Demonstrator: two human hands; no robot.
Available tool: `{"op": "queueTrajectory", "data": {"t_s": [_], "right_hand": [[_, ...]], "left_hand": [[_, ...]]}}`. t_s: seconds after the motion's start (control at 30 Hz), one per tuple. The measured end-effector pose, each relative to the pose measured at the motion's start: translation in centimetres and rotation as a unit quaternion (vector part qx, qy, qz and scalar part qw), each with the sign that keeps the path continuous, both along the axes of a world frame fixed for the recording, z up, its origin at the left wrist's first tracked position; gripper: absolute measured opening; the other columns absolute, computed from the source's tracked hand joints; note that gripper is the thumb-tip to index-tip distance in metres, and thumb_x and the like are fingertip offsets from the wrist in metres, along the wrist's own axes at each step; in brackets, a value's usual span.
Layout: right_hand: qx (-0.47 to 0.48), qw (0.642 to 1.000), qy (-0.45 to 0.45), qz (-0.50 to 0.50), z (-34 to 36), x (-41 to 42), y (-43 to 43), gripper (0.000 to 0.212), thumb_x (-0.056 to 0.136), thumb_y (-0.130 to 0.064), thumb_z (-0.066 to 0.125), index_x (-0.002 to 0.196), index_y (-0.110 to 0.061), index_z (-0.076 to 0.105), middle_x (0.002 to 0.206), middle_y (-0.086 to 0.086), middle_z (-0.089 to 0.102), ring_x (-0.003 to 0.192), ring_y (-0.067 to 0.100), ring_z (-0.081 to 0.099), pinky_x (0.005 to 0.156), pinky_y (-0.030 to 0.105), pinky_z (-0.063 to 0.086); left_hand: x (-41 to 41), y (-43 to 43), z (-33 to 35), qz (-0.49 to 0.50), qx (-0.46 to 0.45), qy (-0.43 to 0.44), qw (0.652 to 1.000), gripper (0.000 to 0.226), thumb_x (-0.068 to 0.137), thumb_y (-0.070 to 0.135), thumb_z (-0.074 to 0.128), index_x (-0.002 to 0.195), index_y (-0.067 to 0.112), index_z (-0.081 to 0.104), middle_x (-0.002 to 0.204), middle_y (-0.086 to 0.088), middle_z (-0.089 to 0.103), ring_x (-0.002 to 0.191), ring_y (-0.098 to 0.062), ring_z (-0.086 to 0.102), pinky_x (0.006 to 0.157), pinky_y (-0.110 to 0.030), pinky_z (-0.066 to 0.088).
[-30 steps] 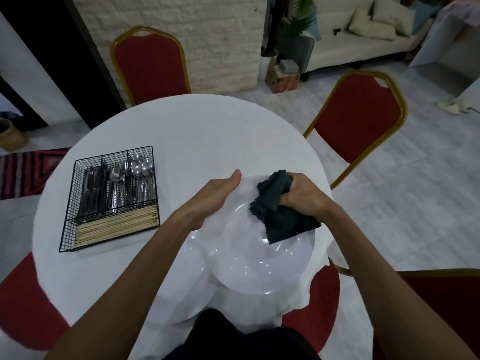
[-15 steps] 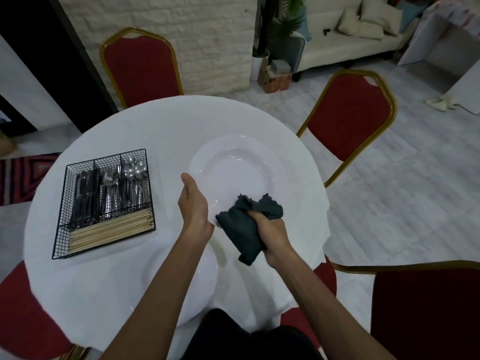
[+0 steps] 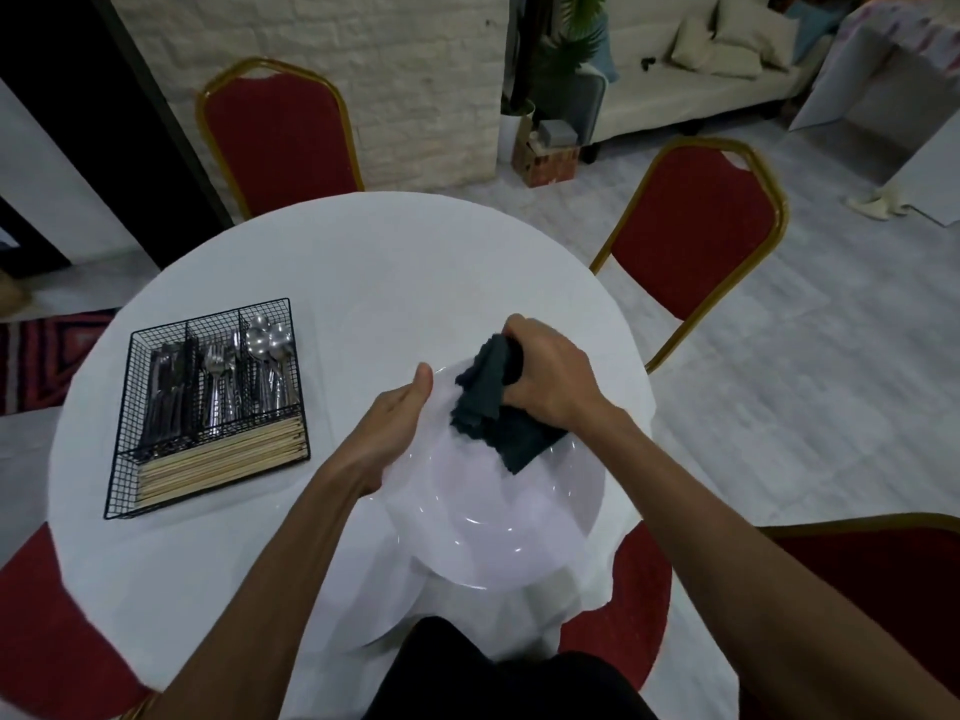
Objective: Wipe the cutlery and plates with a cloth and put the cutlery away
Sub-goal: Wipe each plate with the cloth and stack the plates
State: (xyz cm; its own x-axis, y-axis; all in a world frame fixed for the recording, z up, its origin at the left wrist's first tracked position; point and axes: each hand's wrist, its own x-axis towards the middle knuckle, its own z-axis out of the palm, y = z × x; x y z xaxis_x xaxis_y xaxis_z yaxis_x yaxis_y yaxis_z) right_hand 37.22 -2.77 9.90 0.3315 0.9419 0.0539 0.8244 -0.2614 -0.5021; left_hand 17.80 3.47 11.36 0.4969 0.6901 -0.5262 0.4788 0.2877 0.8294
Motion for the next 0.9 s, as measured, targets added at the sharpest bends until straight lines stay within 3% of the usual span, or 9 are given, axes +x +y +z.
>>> {"op": "queueTrajectory", "data": {"t_s": [0.1,0.23,0.3,0.4,0.5,0.57,0.7,0.8,0.9], "right_hand": [[0.148,0.984,-0.094,-0.043,-1.9,-1.9,-0.8,0.047,0.080,-0.021,0.075,0.124,-0.009,0.062,0.121,0.007,0.061,0.111,0.028,0.053,0.089,0.042,0.047],[0.082,0.974,-0.205,-0.051,-5.3,-4.5,-3.9,0.060,0.100,-0.018,0.050,0.156,-0.005,0.033,0.165,0.013,0.028,0.154,0.033,0.019,0.123,0.055,0.017],[0.023,0.983,-0.178,-0.025,-6.7,-6.6,-5.5,0.066,0.098,-0.020,0.047,0.159,-0.007,0.026,0.169,0.010,0.013,0.157,0.032,0.006,0.124,0.058,0.008],[-0.030,0.998,-0.039,0.024,-6.6,-10.1,-5.7,0.070,0.095,-0.028,0.030,0.162,-0.014,0.016,0.170,0.000,-0.004,0.156,0.024,-0.010,0.124,0.050,-0.007],[-0.024,0.995,0.045,0.082,-4.8,-12.0,-5.6,0.073,0.091,-0.038,0.015,0.160,-0.018,0.023,0.169,-0.007,0.004,0.156,0.012,-0.010,0.123,0.037,-0.013],[-0.027,0.987,0.077,0.139,-4.4,-12.3,-7.1,0.066,0.095,-0.036,0.020,0.158,-0.020,0.032,0.167,-0.009,0.019,0.155,0.007,0.005,0.124,0.031,-0.004],[-0.040,0.990,0.016,0.133,-5.7,-7.8,-10.7,0.052,0.095,-0.032,0.035,0.143,-0.030,0.054,0.156,-0.013,0.044,0.149,0.006,0.030,0.125,0.034,0.017],[-0.078,0.991,-0.074,0.083,-6.0,-4.0,-10.0,0.056,0.089,-0.023,0.043,0.144,-0.020,0.053,0.157,-0.006,0.044,0.151,0.014,0.028,0.124,0.048,0.022],[-0.067,0.995,-0.066,0.033,-6.1,-5.9,-7.6,0.067,0.095,-0.038,0.026,0.159,-0.017,0.027,0.168,-0.002,0.016,0.157,0.017,0.007,0.128,0.044,0.000]], "left_hand": [[0.2,0.0,-0.3,0.057,-0.008,-0.033,0.998,0.061,0.098,0.066,0.029,0.140,0.029,0.054,0.136,0.011,0.054,0.118,-0.013,0.053,0.102,-0.033,0.042],[0.2,0.3,-1.0,0.142,-0.012,-0.035,0.989,0.050,0.095,0.071,0.031,0.112,0.035,0.061,0.130,0.010,0.052,0.121,-0.016,0.048,0.108,-0.038,0.035],[0.1,0.5,-1.4,0.165,-0.009,-0.053,0.985,0.043,0.095,0.071,0.034,0.090,0.033,0.055,0.116,0.012,0.059,0.114,-0.014,0.049,0.110,-0.038,0.033],[0.8,0.1,-1.5,0.159,0.004,-0.072,0.985,0.045,0.101,0.060,0.034,0.106,0.026,0.064,0.111,0.014,0.059,0.107,-0.006,0.051,0.099,-0.024,0.035],[1.0,-0.1,-1.5,0.152,-0.002,-0.072,0.986,0.054,0.101,0.060,0.037,0.100,0.014,0.067,0.105,-0.002,0.070,0.091,-0.014,0.065,0.075,-0.027,0.050],[0.3,1.0,-1.6,0.192,0.008,-0.074,0.979,0.047,0.101,0.059,0.038,0.088,0.018,0.058,0.095,-0.002,0.061,0.093,-0.017,0.057,0.083,-0.031,0.046],[-0.5,2.5,-1.3,0.213,0.028,-0.067,0.974,0.044,0.101,0.061,0.034,0.110,0.027,0.061,0.118,0.008,0.057,0.117,-0.017,0.051,0.107,-0.036,0.031],[-0.7,2.3,-1.7,0.201,0.009,-0.064,0.977,0.043,0.098,0.065,0.035,0.086,0.029,0.055,0.101,0.004,0.053,0.100,-0.017,0.050,0.090,-0.034,0.042],[0.3,1.0,-2.0,0.190,0.008,-0.071,0.979,0.047,0.099,0.064,0.035,0.095,0.024,0.059,0.098,0.006,0.052,0.089,-0.011,0.050,0.078,-0.028,0.042]]}}
